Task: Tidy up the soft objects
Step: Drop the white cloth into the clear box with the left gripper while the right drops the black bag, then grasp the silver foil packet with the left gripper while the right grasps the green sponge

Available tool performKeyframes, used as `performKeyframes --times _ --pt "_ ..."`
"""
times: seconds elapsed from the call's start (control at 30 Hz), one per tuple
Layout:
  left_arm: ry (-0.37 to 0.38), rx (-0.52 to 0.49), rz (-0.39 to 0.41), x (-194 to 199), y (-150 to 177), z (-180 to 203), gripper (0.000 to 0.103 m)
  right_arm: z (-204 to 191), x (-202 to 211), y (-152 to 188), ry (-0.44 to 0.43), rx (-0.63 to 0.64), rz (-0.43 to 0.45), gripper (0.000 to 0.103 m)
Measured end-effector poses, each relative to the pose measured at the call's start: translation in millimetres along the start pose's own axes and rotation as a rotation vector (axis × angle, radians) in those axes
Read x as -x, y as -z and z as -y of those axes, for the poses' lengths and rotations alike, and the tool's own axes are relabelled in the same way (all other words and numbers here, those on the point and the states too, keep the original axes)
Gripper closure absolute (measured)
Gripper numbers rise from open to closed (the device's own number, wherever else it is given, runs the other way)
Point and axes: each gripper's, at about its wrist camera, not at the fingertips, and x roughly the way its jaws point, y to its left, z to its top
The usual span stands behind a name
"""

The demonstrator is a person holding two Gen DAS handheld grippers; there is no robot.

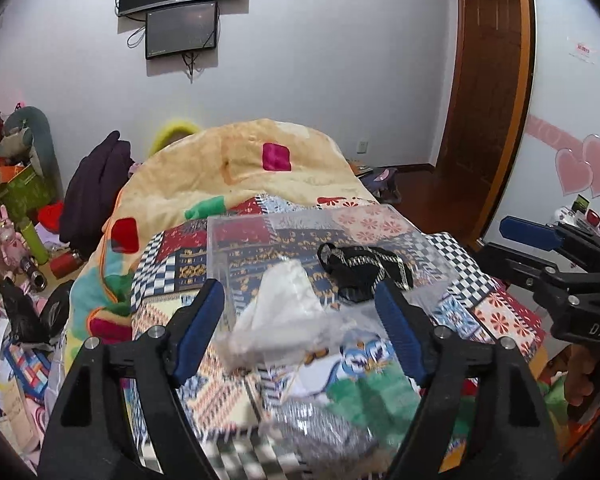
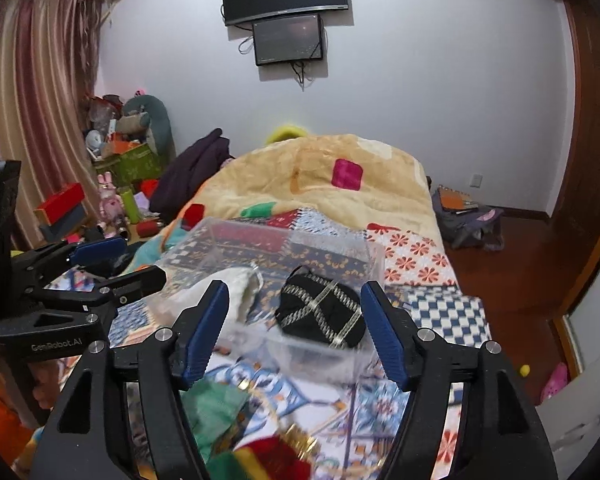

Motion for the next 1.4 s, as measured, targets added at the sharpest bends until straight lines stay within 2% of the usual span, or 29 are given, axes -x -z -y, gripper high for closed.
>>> performKeyframes --times 0.33,0.8,0.83,0.9,0.97,1.03,1.13,1.3,1.4 --pt "0.009 0.038 -0.048 13.8 48.3 3.9 0.025 -12.4 15.0 44.9 -0.02 0.003 -0.055 0.038" --pt "-0.017 0.077 -0.146 -8.5 96.1 5.3 0.026 -14.6 -8.1 108.4 -0.076 -0.016 -0.244 0.038" --pt "-0.017 0.078 -0.146 -8.6 97.9 4.3 0.031 -15.2 -9.6 110.7 -0.081 -0.014 -0.254 0.038" --pt "-0.01 0.075 -0.153 -9.9 100.5 2.4 0.04 -17.5 -11.0 113.9 -0.087 -0.011 -0.262 0.045" --pt "0.019 0.084 -0.162 -10.6 102.6 0.7 0.049 -18.4 -11.6 115.0 -0.101 -0.011 -0.269 0.059" --pt "0.041 0.083 -0.17 -11.6 103.9 1.9 0.066 -17.6 -10.0 115.1 -0.099 -0.013 -0.259 0.062" --pt "0.053 0.072 -0.176 -13.1 106.2 5.7 0.078 -19.2 -5.7 113.1 -0.091 -0.013 -0.241 0.065" --pt "0.057 0.058 -0.16 -8.6 106.7 8.8 0.09 -17.8 1.4 105.6 -0.077 -0.018 -0.204 0.067" --pt "0.051 0.064 -0.141 -2.7 104.6 6.3 0.093 -15.0 5.6 99.1 -0.068 -0.027 -0.182 0.067"
